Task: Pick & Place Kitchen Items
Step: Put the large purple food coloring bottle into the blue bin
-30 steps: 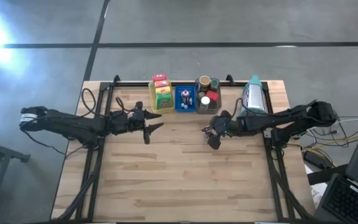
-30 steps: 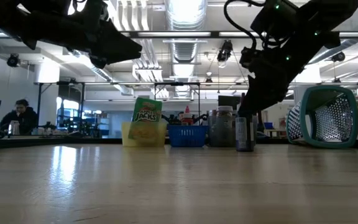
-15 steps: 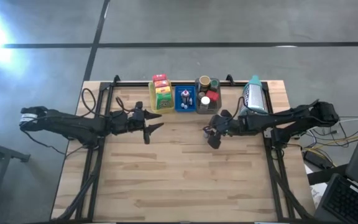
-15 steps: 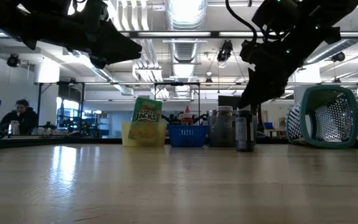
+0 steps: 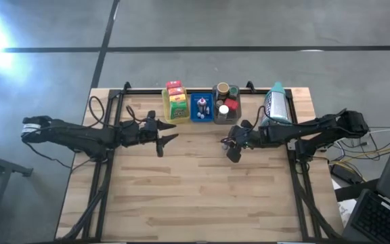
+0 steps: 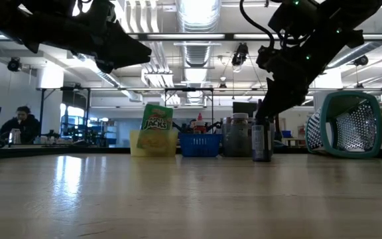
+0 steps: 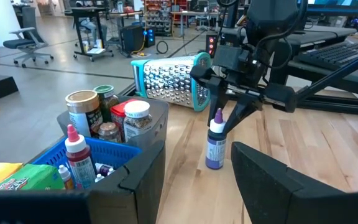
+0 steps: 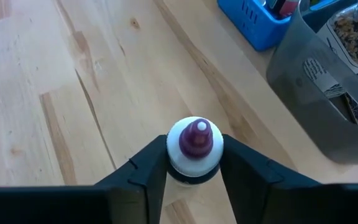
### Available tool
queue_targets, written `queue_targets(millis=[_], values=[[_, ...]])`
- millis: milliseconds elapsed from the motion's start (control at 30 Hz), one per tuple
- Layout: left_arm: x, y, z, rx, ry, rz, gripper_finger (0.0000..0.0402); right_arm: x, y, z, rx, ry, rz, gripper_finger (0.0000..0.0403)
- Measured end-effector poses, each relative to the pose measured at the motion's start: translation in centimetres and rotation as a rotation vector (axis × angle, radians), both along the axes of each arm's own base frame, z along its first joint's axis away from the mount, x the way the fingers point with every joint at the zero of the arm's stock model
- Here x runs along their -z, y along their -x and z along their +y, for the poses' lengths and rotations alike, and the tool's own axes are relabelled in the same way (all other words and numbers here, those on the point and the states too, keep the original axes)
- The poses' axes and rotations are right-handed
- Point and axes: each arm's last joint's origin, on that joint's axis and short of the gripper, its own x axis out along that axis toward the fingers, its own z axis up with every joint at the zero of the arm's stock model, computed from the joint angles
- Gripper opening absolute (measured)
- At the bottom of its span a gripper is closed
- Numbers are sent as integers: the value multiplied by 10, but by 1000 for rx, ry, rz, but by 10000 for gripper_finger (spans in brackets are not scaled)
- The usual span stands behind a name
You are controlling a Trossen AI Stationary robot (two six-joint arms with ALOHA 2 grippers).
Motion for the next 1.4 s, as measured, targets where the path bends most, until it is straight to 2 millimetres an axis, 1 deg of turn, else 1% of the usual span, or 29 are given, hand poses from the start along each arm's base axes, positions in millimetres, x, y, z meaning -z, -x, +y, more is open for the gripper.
queue_targets(millis=[167, 433, 667, 900, 1167, 1400], values=[[0, 0, 0, 0, 0, 0, 190, 0, 0, 0, -2, 1, -7, 118], [0, 0, 0, 0, 0, 0, 190, -1, -2, 0, -2, 2, -24, 131], [0, 0, 0, 0, 0, 0, 190, -2, -2, 0, -2, 1, -27, 115], [0, 0, 0, 0, 0, 0, 190, -2, -2, 0, 0, -1, -28, 131], [0, 0, 0, 0, 0, 0, 190, -2, -2, 0, -1, -2, -32, 113], [0, 0, 0, 0, 0, 0, 190, -3, -3, 0, 6, -8, -49, 129]])
